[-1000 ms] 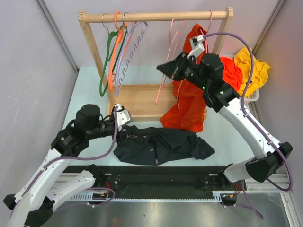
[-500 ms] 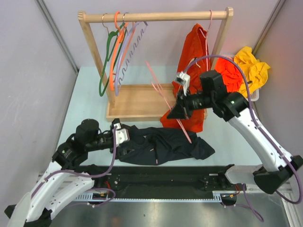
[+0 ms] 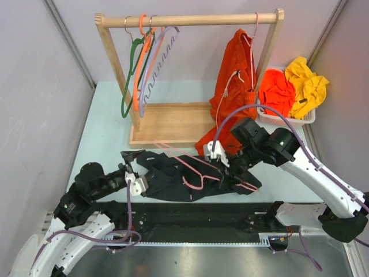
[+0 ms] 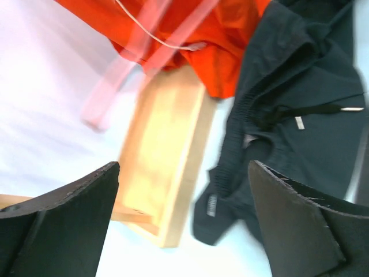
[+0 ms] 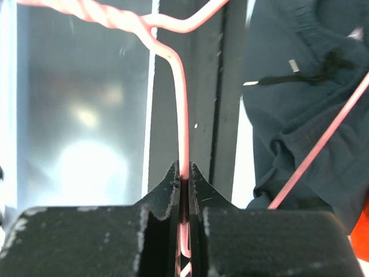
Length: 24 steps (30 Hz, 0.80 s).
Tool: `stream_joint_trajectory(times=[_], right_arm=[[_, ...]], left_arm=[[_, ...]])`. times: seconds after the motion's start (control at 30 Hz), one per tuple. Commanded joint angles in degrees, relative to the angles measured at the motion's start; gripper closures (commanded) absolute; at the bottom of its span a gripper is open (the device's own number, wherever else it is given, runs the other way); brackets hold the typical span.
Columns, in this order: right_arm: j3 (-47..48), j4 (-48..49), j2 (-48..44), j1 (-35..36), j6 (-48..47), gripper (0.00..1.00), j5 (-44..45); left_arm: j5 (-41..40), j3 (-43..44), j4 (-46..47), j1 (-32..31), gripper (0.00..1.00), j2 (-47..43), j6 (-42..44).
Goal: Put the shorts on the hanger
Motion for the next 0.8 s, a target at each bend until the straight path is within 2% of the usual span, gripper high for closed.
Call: stream_joint_trajectory(times=[0.0, 0.07, 0.17, 0.37, 0.47, 0.53, 0.63, 0.67, 0.77], right_arm=[[0.04, -2.77, 0.69, 4.4, -7.32, 1.0, 4.43], [-0.04, -3.04, 1.39, 6.5, -8.02, 1.0, 5.65], [-0.04, -3.82, 2.27, 9.06, -9.95, 1.0, 8.11], [0.04, -4.89, 4.65, 9.6, -10.14, 1.0, 10.23], [0.04, -3.66, 5.18, 7.93, -8.47, 1.0, 9.79], [0.48, -3.48, 5.61, 4.26, -6.71, 1.0, 7.52], [1.54, -4.09, 6.05, 0.47, -5.3, 1.0, 4.09], [1.62, -4.27, 5.97, 0.28, -5.3, 1.0, 3.82], [1.62, -4.01, 6.05, 1.15, -5.83, 1.0, 3.73]], left_arm=[[-0.67, 1.45, 3.3, 0.26, 0.12, 2.38, 9.71], [1.69, 2.25, 2.43, 0.26, 0.23, 4.84, 12.08], [3.02, 1.03, 2.6, 0.26, 0.31, 6.08, 16.13], [4.34, -0.21, 2.61, 0.18, 0.4, 6.26, 21.05], [4.69, 0.05, 1.55, 0.09, 0.41, 5.12, 21.94], [4.35, 0.84, -2.13, 0.18, 0.39, 3.71, 22.55], [3.29, 2.07, -7.84, 0.18, 0.23, 0.38, 22.03], [3.37, 2.07, -9.34, 0.18, 0.18, -0.68, 21.85], [3.37, 1.46, -8.39, 0.18, 0.14, -2.53, 21.32]])
